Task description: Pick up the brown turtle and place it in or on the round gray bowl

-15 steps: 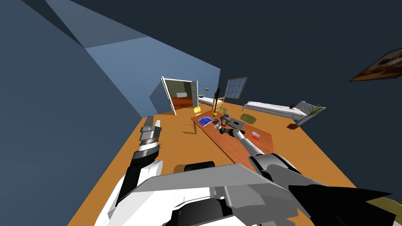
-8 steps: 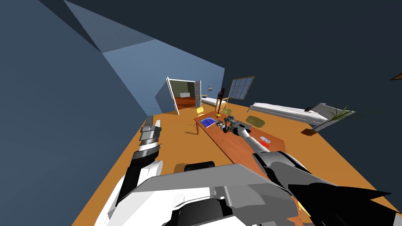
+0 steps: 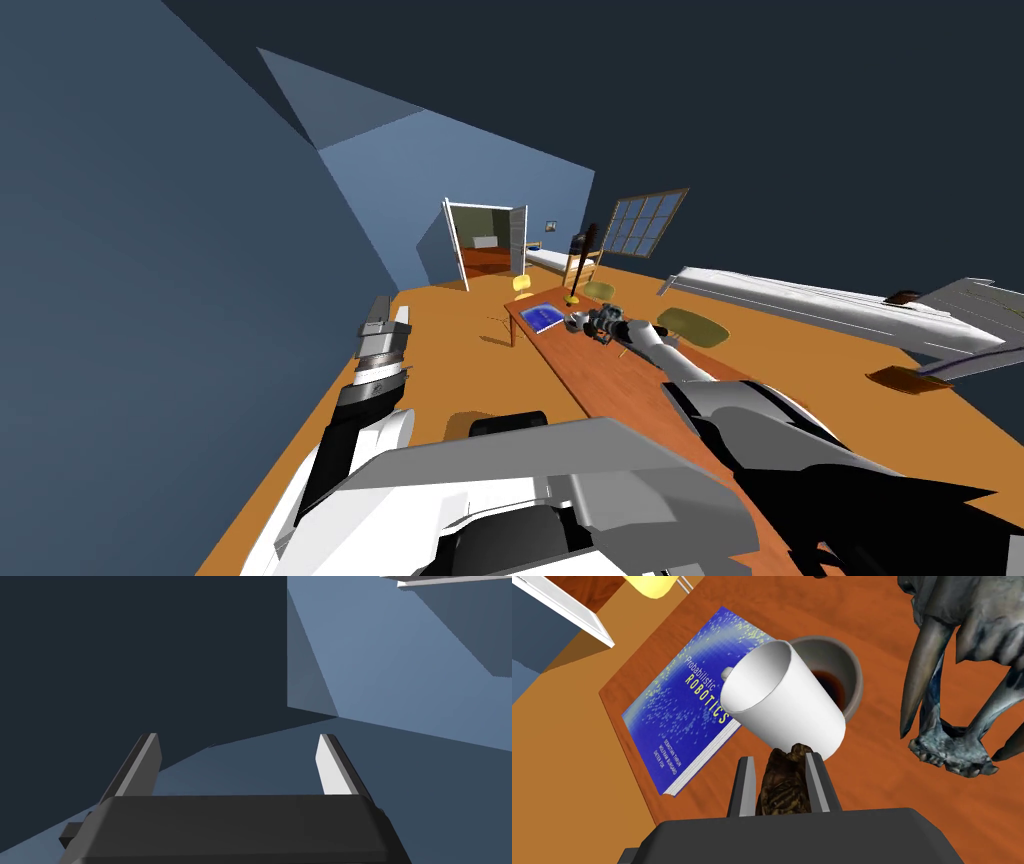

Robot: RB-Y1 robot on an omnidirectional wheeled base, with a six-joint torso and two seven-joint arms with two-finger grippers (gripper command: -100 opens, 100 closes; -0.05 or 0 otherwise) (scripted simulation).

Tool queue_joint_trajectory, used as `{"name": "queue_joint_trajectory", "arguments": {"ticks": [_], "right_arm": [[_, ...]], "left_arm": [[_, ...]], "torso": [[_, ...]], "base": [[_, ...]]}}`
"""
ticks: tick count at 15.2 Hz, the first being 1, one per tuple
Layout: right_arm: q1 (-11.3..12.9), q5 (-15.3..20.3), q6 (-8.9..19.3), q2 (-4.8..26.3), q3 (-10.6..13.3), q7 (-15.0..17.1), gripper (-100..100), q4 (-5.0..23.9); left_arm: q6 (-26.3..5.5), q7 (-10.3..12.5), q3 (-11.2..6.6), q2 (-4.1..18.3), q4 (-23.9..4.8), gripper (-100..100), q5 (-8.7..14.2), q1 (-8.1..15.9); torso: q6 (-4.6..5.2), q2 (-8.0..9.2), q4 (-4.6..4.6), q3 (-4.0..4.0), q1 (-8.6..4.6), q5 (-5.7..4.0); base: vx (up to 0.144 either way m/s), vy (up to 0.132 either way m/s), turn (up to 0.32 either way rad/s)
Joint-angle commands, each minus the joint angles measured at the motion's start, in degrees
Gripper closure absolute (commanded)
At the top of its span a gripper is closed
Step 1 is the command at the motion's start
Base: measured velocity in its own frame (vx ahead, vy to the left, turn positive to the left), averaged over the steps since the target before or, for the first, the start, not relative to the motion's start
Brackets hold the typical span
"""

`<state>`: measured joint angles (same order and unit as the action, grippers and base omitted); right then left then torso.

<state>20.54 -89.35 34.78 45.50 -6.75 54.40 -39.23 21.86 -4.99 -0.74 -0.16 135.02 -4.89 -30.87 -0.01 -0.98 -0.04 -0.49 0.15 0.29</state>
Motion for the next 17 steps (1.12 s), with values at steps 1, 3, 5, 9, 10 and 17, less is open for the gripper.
{"name": "queue_joint_trajectory", "arguments": {"ticks": [1, 3, 5, 9, 10, 17], "right_arm": [[-0.35, -1.06, 1.09, 1.91, -0.75, -0.13, 100, 1.02], [-0.43, -1.55, 1.59, 2.85, -1.09, -0.08, 100, 1.62], [-0.65, -2.43, 2.53, 4.54, -1.69, 0.01, 100, 2.67], [-0.91, -3.19, 3.34, 5.94, -2.20, 0.12, 100, 3.52], [-1.35, -4.04, 4.30, 7.46, -2.76, 0.26, 100, 4.44], [-0.98, -4.44, 4.80, 8.07, -3.05, -0.29, -100, 5.40]], "left_arm": [[0.00, 0.00, 0.00, 0.00, 0.00, 0, 0.00, 0.00], [0.00, 0.00, 0.00, 0.00, 0.00, 0, 0.00, 0.00], [0.00, 0.00, 0.00, 0.00, 0.00, 0, 0.00, 0.00], [0.00, 0.00, 0.00, 0.00, 0.00, 0, 0.00, 0.00], [0.00, 0.00, 0.00, 0.00, 0.00, 0, 0.00, 0.00], [0.00, 0.00, 0.00, 0.00, 0.00, 0, 0.00, 0.00]], "torso": [[0.00, 0.00, 0.00, 0.00, 0.00, 0.00], [0.01, 0.03, 0.01, 0.02, -0.01, -0.02], [0.08, 0.22, 0.00, 0.10, 0.01, -0.06], [-0.04, 0.12, 0.06, 0.09, -0.05, -0.02], [0.05, 0.24, 0.05, 0.14, -0.02, -0.04], [0.06, 0.55, 0.12, 0.33, 0.16, -0.03]], "base": [[0.092, -0.015, 0.188], [0.103, -0.016, 0.179], [0.062, -0.021, 0.110], [0.090, -0.044, 0.179], [0.068, -0.031, 0.200], [0.047, -0.025, 0.085]]}}
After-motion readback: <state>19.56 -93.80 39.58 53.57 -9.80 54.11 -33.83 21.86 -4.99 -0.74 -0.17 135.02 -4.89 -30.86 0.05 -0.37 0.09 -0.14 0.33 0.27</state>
